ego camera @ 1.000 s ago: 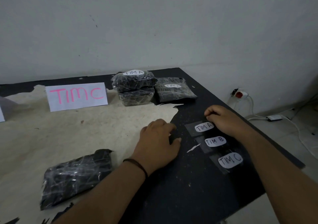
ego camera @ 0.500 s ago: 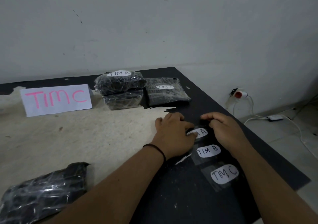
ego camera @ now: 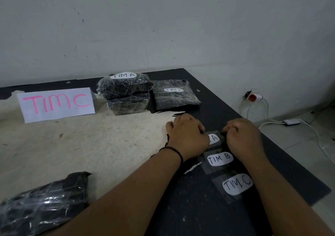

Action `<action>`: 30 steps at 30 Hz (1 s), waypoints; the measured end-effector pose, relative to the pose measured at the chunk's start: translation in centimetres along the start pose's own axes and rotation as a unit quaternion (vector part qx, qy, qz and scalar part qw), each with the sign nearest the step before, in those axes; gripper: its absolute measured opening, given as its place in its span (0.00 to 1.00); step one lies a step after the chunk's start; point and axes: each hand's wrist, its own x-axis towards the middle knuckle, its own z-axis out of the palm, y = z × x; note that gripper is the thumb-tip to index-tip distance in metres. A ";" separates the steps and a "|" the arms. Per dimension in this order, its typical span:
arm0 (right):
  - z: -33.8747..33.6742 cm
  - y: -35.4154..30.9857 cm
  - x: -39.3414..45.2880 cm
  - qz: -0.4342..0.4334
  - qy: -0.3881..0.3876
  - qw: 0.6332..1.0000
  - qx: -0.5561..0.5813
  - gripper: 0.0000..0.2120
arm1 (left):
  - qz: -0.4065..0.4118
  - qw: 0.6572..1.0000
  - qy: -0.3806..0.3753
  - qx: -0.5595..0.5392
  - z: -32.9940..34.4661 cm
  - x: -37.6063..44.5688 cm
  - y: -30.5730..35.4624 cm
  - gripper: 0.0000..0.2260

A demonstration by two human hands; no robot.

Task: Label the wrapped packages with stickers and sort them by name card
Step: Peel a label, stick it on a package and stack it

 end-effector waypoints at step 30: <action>-5.6 1.6 -1.7 -0.060 -0.131 0.989 0.033 0.14 | 0.065 0.993 -0.003 -0.093 -1.5 -1.8 -1.7 0.14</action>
